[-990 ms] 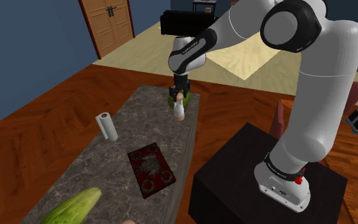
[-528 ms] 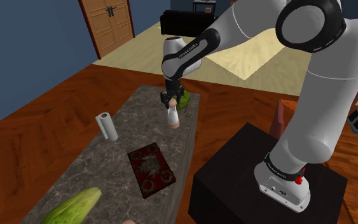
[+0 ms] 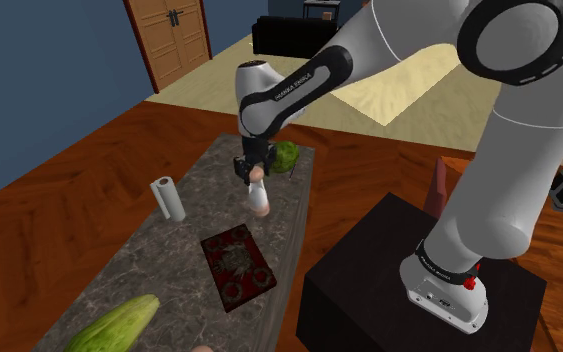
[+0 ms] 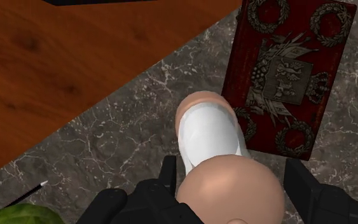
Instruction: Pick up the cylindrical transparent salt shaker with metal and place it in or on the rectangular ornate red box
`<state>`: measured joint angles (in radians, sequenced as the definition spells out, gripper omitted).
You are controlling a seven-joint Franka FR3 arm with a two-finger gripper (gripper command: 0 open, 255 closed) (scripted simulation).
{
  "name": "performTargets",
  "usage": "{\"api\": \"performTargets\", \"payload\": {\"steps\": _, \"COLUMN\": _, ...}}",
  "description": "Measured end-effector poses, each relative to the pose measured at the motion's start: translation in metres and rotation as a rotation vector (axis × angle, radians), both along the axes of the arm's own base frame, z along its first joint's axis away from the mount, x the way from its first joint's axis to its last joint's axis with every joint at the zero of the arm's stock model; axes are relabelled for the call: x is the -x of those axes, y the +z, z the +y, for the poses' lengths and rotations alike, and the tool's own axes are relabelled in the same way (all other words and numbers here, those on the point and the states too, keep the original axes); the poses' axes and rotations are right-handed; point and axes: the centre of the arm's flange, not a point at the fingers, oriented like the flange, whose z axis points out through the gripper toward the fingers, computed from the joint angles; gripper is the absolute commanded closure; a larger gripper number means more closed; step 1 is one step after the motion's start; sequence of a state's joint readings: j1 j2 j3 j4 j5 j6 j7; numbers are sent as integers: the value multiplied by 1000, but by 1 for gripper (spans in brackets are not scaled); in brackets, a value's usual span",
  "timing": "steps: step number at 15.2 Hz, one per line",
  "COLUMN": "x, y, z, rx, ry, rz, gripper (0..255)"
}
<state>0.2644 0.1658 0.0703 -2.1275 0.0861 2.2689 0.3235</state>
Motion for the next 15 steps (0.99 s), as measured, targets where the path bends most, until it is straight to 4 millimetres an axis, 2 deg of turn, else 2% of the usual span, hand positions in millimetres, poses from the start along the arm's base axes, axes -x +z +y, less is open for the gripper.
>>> {"api": "performTargets", "payload": {"steps": 11, "x": 50, "y": 26, "z": 131, "rx": 0, "ry": 0, "rz": 0, "gripper": 255}}
{"api": "performTargets", "payload": {"steps": 15, "x": 53, "y": 10, "z": 141, "rx": 0, "ry": -1, "rz": 1, "gripper": 255}}
